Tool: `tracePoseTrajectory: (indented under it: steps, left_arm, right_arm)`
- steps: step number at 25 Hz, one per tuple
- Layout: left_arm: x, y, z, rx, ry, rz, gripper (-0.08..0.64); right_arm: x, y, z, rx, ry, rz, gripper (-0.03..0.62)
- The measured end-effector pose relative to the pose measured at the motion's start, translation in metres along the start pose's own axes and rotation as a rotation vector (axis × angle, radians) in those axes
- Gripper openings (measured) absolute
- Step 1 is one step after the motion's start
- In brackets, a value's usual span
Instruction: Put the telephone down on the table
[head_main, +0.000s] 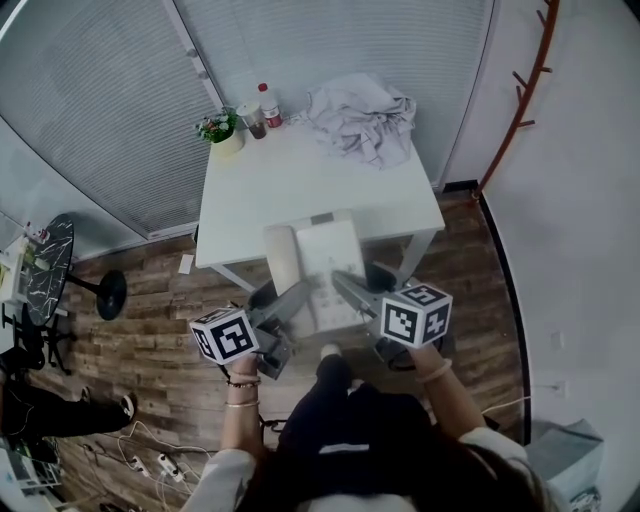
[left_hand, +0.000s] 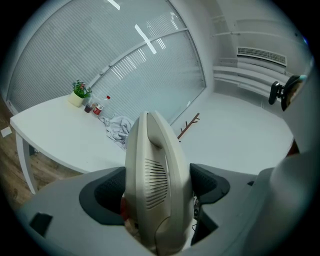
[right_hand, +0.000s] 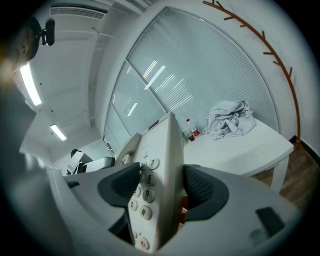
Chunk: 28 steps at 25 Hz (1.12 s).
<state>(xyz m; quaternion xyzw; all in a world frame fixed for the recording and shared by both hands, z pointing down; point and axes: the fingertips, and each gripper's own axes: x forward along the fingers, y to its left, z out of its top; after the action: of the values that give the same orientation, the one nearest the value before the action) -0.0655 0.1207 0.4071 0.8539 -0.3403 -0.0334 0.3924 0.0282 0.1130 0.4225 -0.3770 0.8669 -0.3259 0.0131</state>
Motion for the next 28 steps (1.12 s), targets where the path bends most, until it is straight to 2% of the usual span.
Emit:
tracePoseTrajectory:
  steps: [11, 18, 28]
  left_arm:
    - [0.020, 0.041, 0.040, 0.003, 0.028, -0.028, 0.400]
    - [0.026, 0.063, 0.058, -0.021, 0.037, -0.051, 0.400]
    - [0.025, 0.087, 0.071, -0.031, 0.066, -0.073, 0.400]
  right_arm:
    - [0.050, -0.016, 0.022, 0.010, -0.007, -0.038, 0.276]
    - [0.076, -0.020, 0.031, 0.012, -0.006, -0.062, 0.276]
    - [0.101, -0.020, 0.030, 0.023, -0.010, -0.097, 0.276]
